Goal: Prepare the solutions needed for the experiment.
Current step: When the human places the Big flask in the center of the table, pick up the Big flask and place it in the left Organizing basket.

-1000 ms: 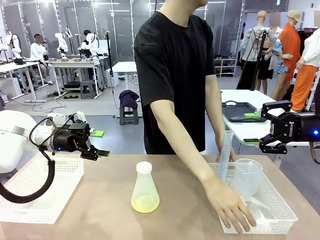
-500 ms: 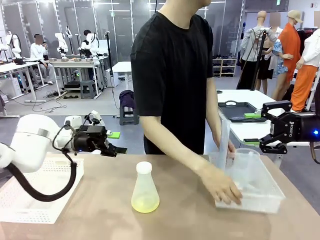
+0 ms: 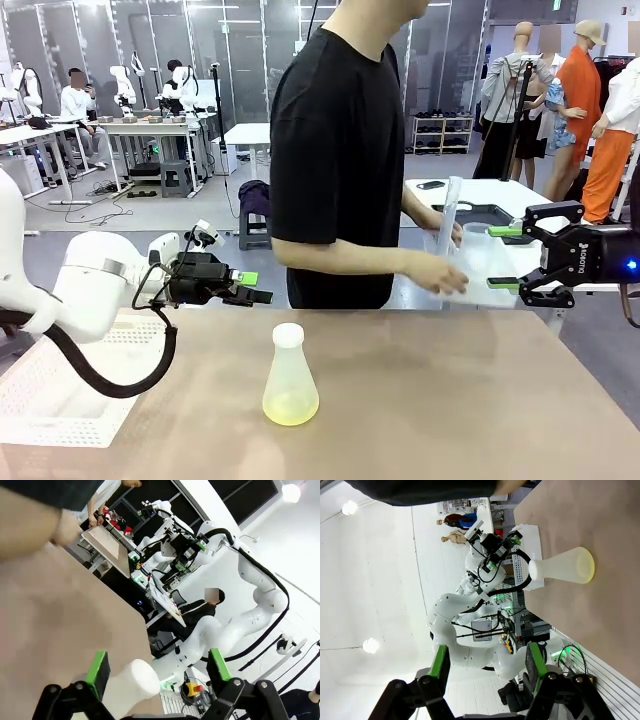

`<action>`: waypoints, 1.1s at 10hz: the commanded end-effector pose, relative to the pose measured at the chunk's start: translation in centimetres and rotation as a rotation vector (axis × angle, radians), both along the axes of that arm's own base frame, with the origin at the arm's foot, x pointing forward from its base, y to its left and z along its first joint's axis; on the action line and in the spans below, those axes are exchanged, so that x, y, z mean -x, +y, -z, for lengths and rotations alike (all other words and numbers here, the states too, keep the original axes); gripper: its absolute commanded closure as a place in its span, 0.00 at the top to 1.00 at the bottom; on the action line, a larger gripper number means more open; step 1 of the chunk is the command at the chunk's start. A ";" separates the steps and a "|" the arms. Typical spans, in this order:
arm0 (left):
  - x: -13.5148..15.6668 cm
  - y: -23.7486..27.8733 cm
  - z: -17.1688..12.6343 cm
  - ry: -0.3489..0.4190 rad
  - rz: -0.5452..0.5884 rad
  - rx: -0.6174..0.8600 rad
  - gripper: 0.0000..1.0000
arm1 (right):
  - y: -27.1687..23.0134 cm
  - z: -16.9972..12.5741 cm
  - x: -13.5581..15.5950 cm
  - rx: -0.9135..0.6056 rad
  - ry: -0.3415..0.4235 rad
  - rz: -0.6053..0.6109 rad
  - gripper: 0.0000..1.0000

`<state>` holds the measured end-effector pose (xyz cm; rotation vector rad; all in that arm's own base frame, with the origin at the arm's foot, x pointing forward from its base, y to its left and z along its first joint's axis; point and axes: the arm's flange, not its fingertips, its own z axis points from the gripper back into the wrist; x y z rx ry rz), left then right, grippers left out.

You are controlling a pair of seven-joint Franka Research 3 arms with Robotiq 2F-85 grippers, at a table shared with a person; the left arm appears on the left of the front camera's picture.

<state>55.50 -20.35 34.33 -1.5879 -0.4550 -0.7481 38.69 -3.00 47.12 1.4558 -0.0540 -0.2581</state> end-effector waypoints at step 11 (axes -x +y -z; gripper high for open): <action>-2.7 -1.2 3.0 -0.498 0.166 0.014 1.00 | -0.1 0.0 0.1 -0.002 0.001 -0.005 0.77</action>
